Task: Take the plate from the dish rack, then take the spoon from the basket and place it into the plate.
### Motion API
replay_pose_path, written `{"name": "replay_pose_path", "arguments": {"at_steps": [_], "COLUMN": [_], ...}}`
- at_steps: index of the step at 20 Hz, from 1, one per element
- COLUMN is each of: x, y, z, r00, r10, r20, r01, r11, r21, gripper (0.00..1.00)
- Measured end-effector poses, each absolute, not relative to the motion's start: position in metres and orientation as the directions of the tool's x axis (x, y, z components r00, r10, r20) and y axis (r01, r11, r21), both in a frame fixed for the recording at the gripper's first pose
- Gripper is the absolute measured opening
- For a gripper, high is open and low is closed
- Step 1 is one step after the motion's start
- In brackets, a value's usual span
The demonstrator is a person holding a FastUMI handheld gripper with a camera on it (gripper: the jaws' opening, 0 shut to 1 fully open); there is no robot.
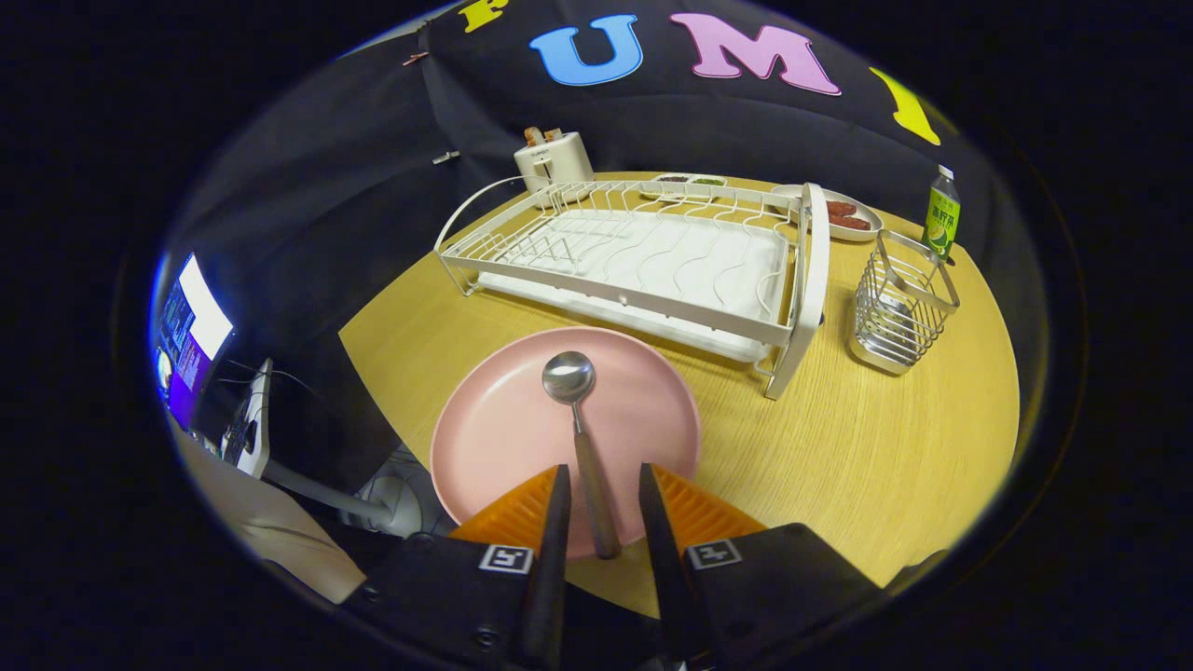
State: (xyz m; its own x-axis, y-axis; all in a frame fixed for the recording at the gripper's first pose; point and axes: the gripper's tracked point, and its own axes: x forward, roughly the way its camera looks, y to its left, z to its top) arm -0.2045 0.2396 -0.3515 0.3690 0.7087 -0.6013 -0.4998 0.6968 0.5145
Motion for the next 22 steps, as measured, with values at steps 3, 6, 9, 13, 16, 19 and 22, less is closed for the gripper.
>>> {"name": "replay_pose_path", "arguments": {"at_steps": [3, 6, 9, 13, 16, 19, 22], "x": [-0.202, -0.191, -0.168, -0.123, -0.097, -0.072, -0.057], "y": [0.237, 0.230, 0.218, 0.187, 0.162, 0.141, 0.117], "z": [-0.343, -0.322, -0.289, -0.246, -0.210, -0.175, -0.155], "r00": [0.376, 0.421, 0.496, 0.634, 0.717, 0.788, 0.836], "r10": [0.711, 0.704, 0.686, 0.595, 0.509, 0.450, 0.400], "r20": [-0.594, -0.572, -0.533, -0.494, -0.476, -0.420, -0.376], "r01": [-0.497, -0.489, -0.468, -0.432, -0.384, -0.316, -0.260], "r11": [0.696, 0.707, 0.728, 0.803, 0.858, 0.881, 0.892], "r21": [0.518, 0.511, 0.501, 0.411, 0.340, 0.352, 0.371], "gripper": [0.67, 0.87, 0.98, 0.99, 0.99, 0.98, 0.98]}}
